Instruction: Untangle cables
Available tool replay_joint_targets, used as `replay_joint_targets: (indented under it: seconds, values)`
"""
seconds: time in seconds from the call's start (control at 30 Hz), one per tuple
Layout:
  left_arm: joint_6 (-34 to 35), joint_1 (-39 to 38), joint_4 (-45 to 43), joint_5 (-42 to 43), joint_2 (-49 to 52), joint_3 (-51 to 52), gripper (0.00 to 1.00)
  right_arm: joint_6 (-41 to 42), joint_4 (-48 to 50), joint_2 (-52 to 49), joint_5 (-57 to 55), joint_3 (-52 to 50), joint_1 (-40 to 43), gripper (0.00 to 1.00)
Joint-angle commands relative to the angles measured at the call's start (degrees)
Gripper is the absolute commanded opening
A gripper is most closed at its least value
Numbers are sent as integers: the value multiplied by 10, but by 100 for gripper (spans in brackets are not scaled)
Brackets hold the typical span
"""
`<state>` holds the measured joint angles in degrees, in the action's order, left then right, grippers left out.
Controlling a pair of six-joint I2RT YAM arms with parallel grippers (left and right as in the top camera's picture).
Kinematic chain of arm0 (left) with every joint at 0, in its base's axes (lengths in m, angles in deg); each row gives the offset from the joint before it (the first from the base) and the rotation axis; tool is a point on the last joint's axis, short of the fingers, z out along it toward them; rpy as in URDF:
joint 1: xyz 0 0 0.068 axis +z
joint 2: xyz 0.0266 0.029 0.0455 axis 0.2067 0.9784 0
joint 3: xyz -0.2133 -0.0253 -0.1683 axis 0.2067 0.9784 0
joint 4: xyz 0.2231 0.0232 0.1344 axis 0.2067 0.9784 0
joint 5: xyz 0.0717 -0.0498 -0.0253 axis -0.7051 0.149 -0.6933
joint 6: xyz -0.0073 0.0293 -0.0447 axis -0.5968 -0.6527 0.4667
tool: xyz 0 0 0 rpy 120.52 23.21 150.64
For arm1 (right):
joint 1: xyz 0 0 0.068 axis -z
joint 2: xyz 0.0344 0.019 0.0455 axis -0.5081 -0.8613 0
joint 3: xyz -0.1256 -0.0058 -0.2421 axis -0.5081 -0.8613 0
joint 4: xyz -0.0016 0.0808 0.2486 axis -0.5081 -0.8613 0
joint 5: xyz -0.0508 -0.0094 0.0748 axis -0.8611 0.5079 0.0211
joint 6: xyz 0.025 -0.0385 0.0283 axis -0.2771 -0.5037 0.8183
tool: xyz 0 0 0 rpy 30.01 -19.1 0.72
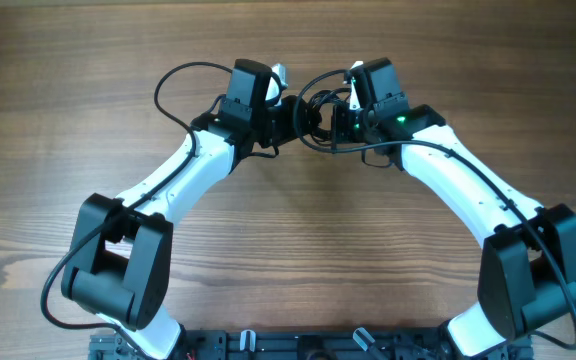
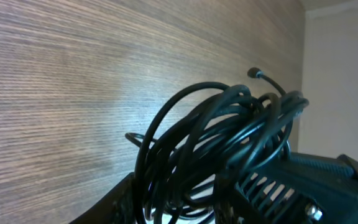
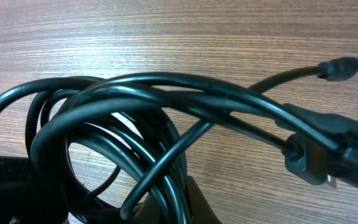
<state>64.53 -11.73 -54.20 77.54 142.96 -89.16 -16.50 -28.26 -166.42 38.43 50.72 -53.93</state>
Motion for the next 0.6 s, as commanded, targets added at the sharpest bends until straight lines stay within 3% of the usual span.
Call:
replay_joint_targets:
  seconds: [0.0, 0.07, 0.1, 0.17, 0.23, 0.37, 0.47, 0.57]
  values:
    - [1, -2, -3, -19, -19, -3, 33, -8, 3, -8, -2, 7, -15, 4]
    - [2, -1, -5, -19, -19, -3, 30, -8, 2, -9, -3, 7, -15, 4]
    - [2, -1, -4, -18, -19, -3, 32, -7, 2, -9, -9, 7, -15, 4]
    - [2, -1, 0, -18, -19, -3, 48, -8, 0, -10, -22, 7, -15, 4]
    - [2, -1, 2, -18, -19, -3, 49, -8, -1, -10, -23, 7, -15, 4]
    - [2, -1, 2, -18, -19, -3, 35, -8, -2, -10, -23, 7, -15, 4]
    - [6, -1, 2, -16, -19, -3, 17, -8, -2, -10, -23, 7, -15, 4]
    - [6, -1, 2, -14, -19, -3, 20, -8, -2, -10, -28, 7, -15, 4]
